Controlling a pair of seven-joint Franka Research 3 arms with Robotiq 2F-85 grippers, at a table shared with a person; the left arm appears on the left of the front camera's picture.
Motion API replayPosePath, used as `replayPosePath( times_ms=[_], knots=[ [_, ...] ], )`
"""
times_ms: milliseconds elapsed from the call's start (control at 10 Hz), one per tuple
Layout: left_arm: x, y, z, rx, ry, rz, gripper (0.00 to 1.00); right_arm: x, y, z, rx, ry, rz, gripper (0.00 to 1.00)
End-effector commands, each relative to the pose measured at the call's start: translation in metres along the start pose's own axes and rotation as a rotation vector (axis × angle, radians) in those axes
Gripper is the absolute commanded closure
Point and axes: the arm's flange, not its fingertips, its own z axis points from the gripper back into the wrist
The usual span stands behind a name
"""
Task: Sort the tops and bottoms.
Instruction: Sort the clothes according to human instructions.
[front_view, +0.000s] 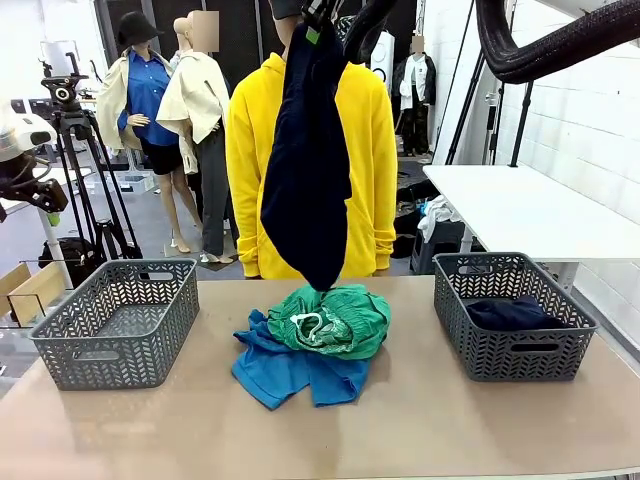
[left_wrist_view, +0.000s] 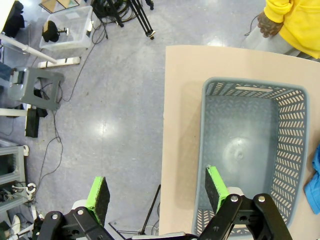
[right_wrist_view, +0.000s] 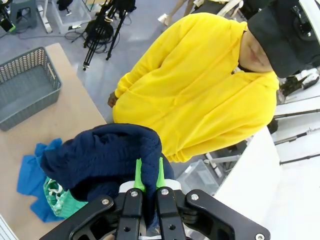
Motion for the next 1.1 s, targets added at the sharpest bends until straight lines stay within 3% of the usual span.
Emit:
replayPosePath(
  times_ms=[0, 1000],
  knots=[
    [0.0002, 0.0014, 0.0006, 0.011, 0.006, -0.014, 0.0, 0.0004, -0.0001, 0.002, -0.008, 0.001, 0.0, 1.0],
    [0.0002, 0.0014, 0.0006, 0.011, 0.006, -0.014, 0.0, 0.0004, -0.0001, 0.002, -0.008, 0.001, 0.0, 1.0]
  ],
)
